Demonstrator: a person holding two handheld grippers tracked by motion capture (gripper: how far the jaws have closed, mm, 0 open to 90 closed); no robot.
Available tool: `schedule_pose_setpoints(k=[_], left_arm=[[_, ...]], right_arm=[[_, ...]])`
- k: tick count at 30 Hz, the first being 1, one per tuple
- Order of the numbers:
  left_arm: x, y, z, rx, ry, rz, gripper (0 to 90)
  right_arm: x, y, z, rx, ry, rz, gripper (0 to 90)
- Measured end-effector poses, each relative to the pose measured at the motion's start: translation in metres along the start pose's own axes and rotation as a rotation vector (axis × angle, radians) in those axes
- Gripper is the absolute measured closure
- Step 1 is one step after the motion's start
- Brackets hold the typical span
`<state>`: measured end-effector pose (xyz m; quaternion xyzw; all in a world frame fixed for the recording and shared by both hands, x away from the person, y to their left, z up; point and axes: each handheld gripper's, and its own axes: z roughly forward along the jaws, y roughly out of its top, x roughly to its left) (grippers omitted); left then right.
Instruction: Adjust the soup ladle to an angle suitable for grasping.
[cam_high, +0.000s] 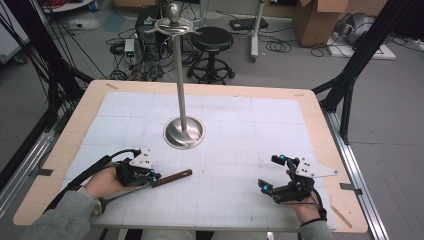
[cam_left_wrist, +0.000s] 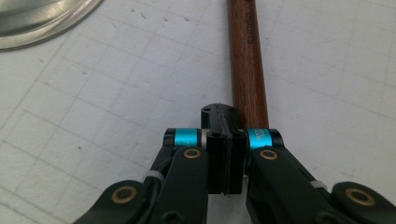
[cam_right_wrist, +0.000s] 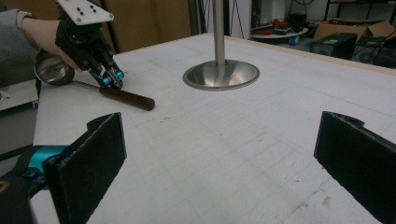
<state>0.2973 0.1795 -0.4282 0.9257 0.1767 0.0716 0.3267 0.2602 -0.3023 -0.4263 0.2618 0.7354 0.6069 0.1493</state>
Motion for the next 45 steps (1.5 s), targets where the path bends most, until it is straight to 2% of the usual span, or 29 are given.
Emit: schedule_pose_setpoints(k=[6, 14, 20, 25, 28, 30, 34, 36, 37, 39, 41, 43, 45], left_arm=[[-0.006, 0.000, 0.000, -0.001, -0.005, 0.018, 89.8], [-0.014, 0.001, 0.000, -0.008, 0.014, 0.059, 89.8], [-0.013, 0.000, -0.002, -0.002, 0.017, 0.077, 89.4], [-0.010, 0.001, -0.017, -0.053, 0.023, 0.078, 86.0], [-0.009, 0.000, -0.030, -0.090, 0.006, 0.080, 79.8], [-0.010, -0.002, -0.036, -0.093, -0.005, 0.083, 71.4], [-0.012, -0.007, -0.045, -0.100, -0.027, 0.048, 50.9], [-0.015, -0.010, -0.049, -0.111, -0.029, 0.039, 42.5], [-0.016, -0.011, -0.050, -0.106, -0.047, 0.038, 41.4], [-0.020, -0.013, -0.053, -0.099, -0.056, 0.068, 37.1], [-0.023, -0.014, -0.055, -0.091, -0.058, 0.066, 25.2], [-0.025, -0.015, -0.059, -0.099, -0.065, 0.093, 23.6], [-0.026, -0.015, -0.061, -0.078, -0.070, 0.096, 18.8]], right_arm=[[0.000, 0.000, 0.000, 0.005, 0.001, 0.003, 1.2], [0.000, -0.001, 0.001, 0.010, 0.008, 0.004, 1.2], [0.000, -0.001, 0.001, 0.010, 0.009, 0.008, 1.2], [0.000, -0.002, 0.001, 0.011, 0.021, 0.008, 1.2], [0.000, -0.002, 0.001, 0.009, 0.021, 0.008, 1.2], [0.000, -0.002, 0.001, 0.011, 0.021, 0.012, 1.2], [0.000, -0.002, 0.001, 0.015, 0.024, 0.013, 1.2], [0.000, -0.002, 0.001, 0.014, 0.024, 0.015, 1.2], [0.000, -0.002, 0.001, 0.015, 0.024, 0.015, 1.2], [0.000, -0.003, 0.000, 0.016, 0.023, 0.019, 1.2], [0.000, -0.003, 0.000, 0.012, 0.021, 0.016, 1.2], [-0.001, -0.003, 0.001, 0.012, 0.021, 0.016, 1.2], [0.000, -0.003, 0.000, 0.015, 0.022, 0.018, 1.2]])
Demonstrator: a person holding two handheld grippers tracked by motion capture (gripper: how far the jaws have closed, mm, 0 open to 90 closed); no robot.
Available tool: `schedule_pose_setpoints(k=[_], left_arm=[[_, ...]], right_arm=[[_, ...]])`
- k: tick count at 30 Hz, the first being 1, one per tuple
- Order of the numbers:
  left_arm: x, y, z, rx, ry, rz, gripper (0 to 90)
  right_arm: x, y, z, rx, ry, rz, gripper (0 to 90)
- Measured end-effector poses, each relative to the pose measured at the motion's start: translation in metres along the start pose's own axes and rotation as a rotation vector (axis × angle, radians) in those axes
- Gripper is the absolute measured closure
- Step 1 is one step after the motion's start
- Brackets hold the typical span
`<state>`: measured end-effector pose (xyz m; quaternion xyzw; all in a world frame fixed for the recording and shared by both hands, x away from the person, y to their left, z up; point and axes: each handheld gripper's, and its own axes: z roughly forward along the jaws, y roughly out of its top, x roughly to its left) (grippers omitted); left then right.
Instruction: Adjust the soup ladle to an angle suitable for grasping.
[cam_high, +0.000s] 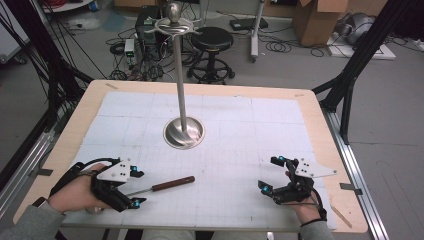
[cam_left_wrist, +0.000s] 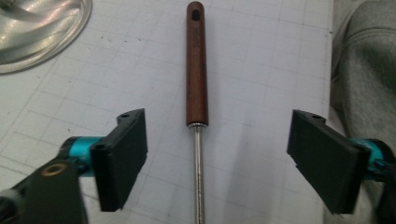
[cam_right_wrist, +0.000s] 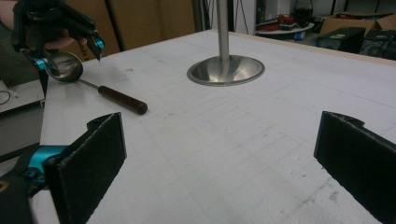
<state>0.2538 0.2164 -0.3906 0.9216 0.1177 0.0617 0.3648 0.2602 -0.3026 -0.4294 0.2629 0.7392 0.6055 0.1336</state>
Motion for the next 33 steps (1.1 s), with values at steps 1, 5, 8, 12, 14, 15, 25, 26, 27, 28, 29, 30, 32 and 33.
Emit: schedule_pose_setpoints(k=[1, 5, 8, 12, 14, 15, 25, 26, 27, 28, 29, 30, 32, 33], left_arm=[[0.000, 0.000, -0.001, 0.021, 0.006, 0.001, 18.6], [0.002, 0.000, -0.002, 0.123, 0.023, -0.019, 17.7], [0.004, -0.004, 0.000, 0.168, 0.027, -0.032, 19.2], [0.003, -0.007, 0.005, 0.227, 0.014, -0.019, 24.1], [0.003, -0.008, 0.007, 0.261, 0.006, -0.029, 27.0], [0.004, -0.008, 0.008, 0.269, 0.007, -0.028, 29.6], [0.007, -0.005, 0.016, 0.383, -0.003, -0.005, 42.9], [0.007, -0.006, 0.018, 0.396, -0.002, -0.002, 43.7], [0.007, -0.006, 0.020, 0.409, -0.007, 0.002, 46.0], [0.007, -0.006, 0.022, 0.417, -0.006, 0.001, 46.7], [0.008, -0.006, 0.023, 0.422, -0.011, -0.001, 46.9], [0.008, -0.006, 0.023, 0.421, -0.013, -0.002, 47.4], [0.009, -0.004, 0.023, 0.425, -0.012, -0.001, 48.2], [0.009, -0.004, 0.024, 0.432, -0.014, -0.001, 49.0]], right_arm=[[0.000, 0.000, 0.000, 0.000, 0.000, -0.001, 1.2], [0.000, 0.000, 0.000, -0.001, 0.001, 0.001, 1.2], [0.000, 0.000, 0.000, -0.003, 0.001, 0.000, 1.2], [0.000, 0.000, 0.000, 0.000, 0.003, 0.001, 1.2], [0.000, 0.000, 0.000, 0.000, 0.004, 0.001, 1.2], [0.000, -0.001, 0.000, 0.000, 0.003, 0.002, 1.2], [0.000, 0.000, -0.001, -0.007, 0.001, -0.004, 1.5], [0.000, 0.000, 0.000, -0.008, 0.002, -0.007, 1.5], [0.000, 0.000, 0.000, -0.007, 0.002, -0.009, 1.5], [0.000, 0.000, 0.000, -0.007, 0.002, -0.007, 1.5], [0.000, 0.000, 0.000, -0.007, 0.002, -0.006, 1.5], [0.000, 0.000, 0.000, -0.007, 0.002, -0.006, 1.5], [0.000, 0.000, 0.000, -0.005, 0.002, -0.004, 1.5], [0.000, 0.000, 0.000, -0.005, 0.003, -0.004, 1.5]])
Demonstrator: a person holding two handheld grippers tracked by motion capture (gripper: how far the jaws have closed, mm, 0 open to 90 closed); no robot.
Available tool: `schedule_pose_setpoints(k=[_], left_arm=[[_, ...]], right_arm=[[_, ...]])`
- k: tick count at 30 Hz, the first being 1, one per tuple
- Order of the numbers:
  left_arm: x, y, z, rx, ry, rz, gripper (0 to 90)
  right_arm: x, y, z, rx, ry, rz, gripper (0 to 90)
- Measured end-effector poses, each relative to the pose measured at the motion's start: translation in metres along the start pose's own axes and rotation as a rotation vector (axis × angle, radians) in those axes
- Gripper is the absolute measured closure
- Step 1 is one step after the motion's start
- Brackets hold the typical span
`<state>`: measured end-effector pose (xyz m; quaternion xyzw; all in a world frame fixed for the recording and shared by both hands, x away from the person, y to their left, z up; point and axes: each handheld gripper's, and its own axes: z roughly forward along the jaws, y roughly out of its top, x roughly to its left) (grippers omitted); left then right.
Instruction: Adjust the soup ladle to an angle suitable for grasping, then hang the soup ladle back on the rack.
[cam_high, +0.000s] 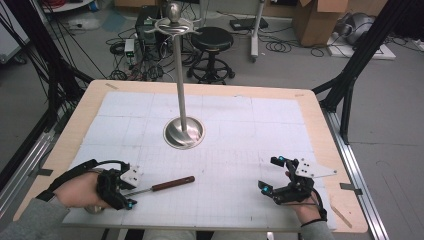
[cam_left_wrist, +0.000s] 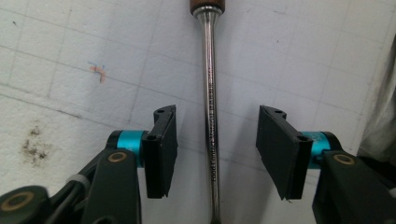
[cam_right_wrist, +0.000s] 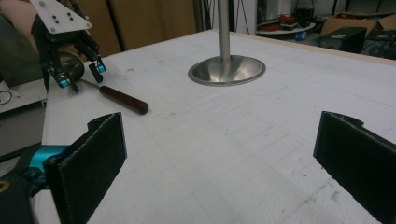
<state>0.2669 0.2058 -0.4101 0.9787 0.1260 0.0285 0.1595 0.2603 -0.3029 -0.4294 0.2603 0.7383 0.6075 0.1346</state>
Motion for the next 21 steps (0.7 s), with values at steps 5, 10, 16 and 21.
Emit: schedule_pose_setpoints(k=[5, 10, 16, 21], left_arm=[[-0.001, 0.006, 0.001, 0.037, -0.016, 0.011, 56.7], [-0.001, 0.011, 0.000, 0.074, -0.006, -0.022, 73.5], [0.001, 0.011, 0.000, 0.079, 0.003, -0.026, 83.6], [-0.001, 0.011, -0.001, 0.077, 0.001, -0.004, 84.0]], right_arm=[[0.000, 0.000, 0.000, -0.001, 0.001, -0.005, 1.5], [0.001, 0.001, -0.001, -0.003, 0.002, -0.001, 1.5], [0.000, 0.001, -0.002, -0.005, -0.003, -0.003, 1.5], [0.000, 0.001, -0.002, -0.004, -0.001, -0.009, 1.5]])
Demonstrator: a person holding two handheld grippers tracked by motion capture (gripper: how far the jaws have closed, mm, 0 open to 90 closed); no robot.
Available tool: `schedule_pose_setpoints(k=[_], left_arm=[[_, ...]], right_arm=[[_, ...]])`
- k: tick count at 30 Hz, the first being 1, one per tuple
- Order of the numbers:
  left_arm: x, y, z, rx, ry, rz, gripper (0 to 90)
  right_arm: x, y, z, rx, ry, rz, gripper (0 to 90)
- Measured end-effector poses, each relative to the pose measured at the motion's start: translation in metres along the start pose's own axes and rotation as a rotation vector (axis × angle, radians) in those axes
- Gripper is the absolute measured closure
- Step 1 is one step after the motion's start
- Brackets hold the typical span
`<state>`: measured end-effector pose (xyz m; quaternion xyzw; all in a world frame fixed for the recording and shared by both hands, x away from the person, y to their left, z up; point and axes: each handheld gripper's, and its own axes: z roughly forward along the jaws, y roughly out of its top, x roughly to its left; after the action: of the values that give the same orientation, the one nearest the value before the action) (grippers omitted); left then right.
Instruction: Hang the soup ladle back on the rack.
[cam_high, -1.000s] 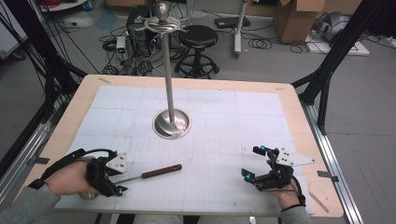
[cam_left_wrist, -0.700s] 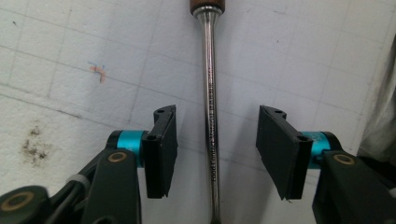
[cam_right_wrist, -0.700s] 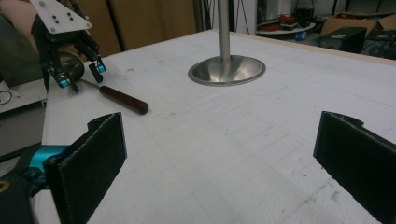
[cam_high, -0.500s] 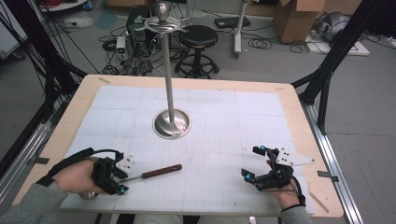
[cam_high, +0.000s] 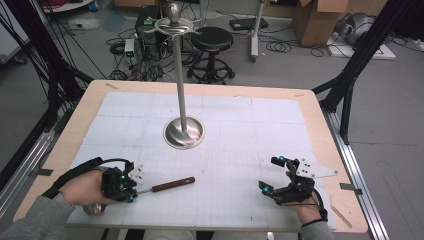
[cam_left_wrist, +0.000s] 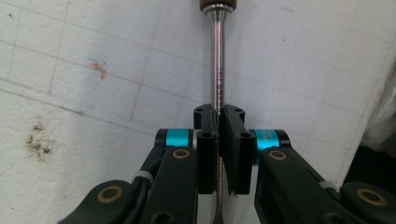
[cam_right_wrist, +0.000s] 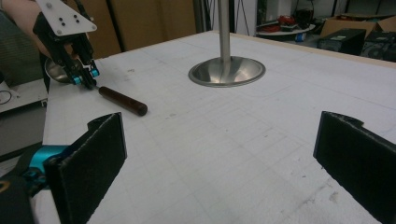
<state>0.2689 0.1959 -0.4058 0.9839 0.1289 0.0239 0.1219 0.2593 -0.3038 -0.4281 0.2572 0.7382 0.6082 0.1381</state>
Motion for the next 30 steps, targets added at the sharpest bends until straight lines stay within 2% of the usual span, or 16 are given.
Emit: schedule_pose_setpoints(k=[6, 18, 20, 23, 27, 30], left_arm=[[-0.001, -0.001, -0.005, -0.025, 0.008, 0.004, 84.1], [0.000, -0.013, -0.027, -0.165, 0.046, -0.039, 84.3], [-0.001, -0.013, -0.030, -0.191, 0.049, -0.053, 84.3], [-0.002, -0.011, -0.036, -0.215, 0.050, -0.050, 84.3], [-0.002, -0.010, -0.046, -0.256, 0.065, -0.051, 84.4], [-0.001, -0.012, -0.052, -0.297, 0.081, -0.067, 84.3]], right_arm=[[-0.001, 0.000, 0.000, 0.001, 0.000, 0.002, 1.5], [0.000, 0.000, 0.000, 0.004, -0.001, 0.007, 1.5], [-0.001, 0.000, 0.000, 0.005, 0.001, 0.007, 1.5], [-0.001, 0.000, 0.001, 0.005, 0.000, 0.012, 1.5], [-0.001, 0.000, 0.001, 0.002, -0.002, 0.007, 1.5], [-0.001, 0.000, 0.000, 0.003, 0.000, 0.013, 1.5]])
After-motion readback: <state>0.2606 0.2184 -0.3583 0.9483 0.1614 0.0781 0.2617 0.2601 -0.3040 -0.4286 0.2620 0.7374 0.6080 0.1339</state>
